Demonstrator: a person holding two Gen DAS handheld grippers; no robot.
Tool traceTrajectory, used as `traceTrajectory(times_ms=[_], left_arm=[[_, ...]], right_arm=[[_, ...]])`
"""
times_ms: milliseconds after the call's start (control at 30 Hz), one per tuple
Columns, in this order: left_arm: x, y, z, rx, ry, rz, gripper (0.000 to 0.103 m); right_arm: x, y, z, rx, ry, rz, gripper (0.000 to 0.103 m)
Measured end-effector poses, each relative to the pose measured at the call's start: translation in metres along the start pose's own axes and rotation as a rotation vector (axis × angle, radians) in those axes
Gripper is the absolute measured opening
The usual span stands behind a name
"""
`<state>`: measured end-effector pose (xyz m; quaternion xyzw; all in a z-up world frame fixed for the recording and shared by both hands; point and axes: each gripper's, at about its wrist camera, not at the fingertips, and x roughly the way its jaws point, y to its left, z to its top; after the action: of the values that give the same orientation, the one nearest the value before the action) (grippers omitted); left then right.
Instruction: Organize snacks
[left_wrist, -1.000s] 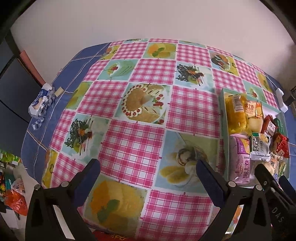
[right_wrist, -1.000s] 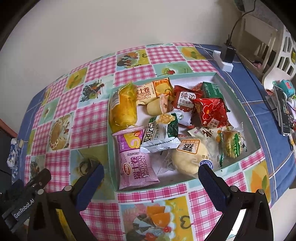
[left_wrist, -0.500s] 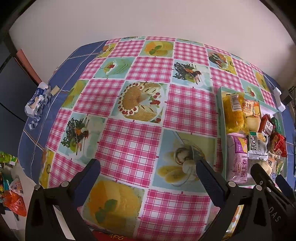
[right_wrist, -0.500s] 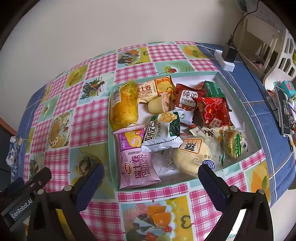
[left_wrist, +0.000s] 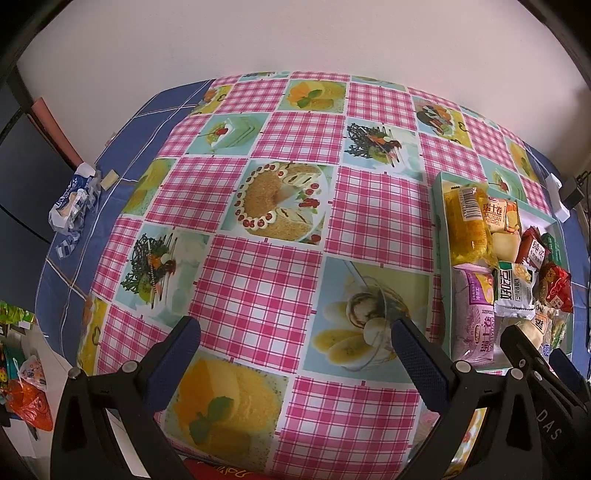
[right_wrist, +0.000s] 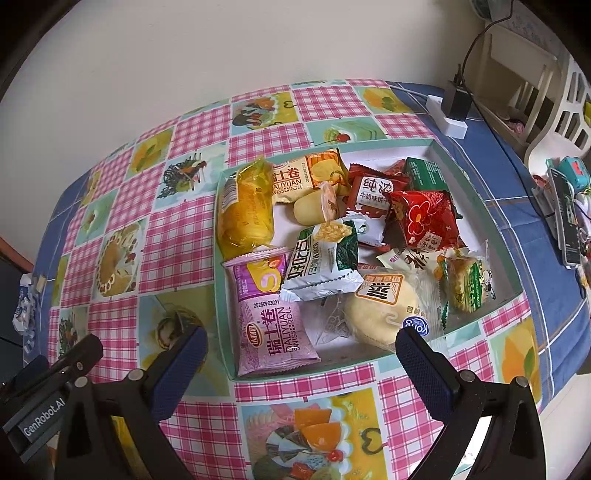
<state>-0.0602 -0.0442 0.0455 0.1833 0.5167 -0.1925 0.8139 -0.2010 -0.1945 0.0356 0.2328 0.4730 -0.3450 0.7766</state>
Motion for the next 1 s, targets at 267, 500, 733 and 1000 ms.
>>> traceTrajectory(times_ms=[267, 500, 733, 1000], left_arm=[[-0.0007, -0.0006, 0.0001, 0.002, -0.002, -0.006, 0.103], [-0.0015, -0.0006, 0.0007, 0.003, -0.002, -0.005, 0.103], [-0.0015, -0.0004, 0.0001, 0.005, -0.001, -0.004, 0.103], [0.0000, 0.0006, 0.0003, 0.001, 0.006, -0.006, 0.103]], right_arm=[[0.0006, -0.0011, 0.0005, 0.002, 0.002, -0.001, 0.103], [0.0019, 0.0016, -0.0022, 0.012, 0.008, -0.004, 0.103], [0.0025, 0.0016, -0.0022, 0.015, 0.013, -0.005, 0.103], [0.0030, 0.0012, -0.0023, 0.015, 0.015, -0.005, 0.103]])
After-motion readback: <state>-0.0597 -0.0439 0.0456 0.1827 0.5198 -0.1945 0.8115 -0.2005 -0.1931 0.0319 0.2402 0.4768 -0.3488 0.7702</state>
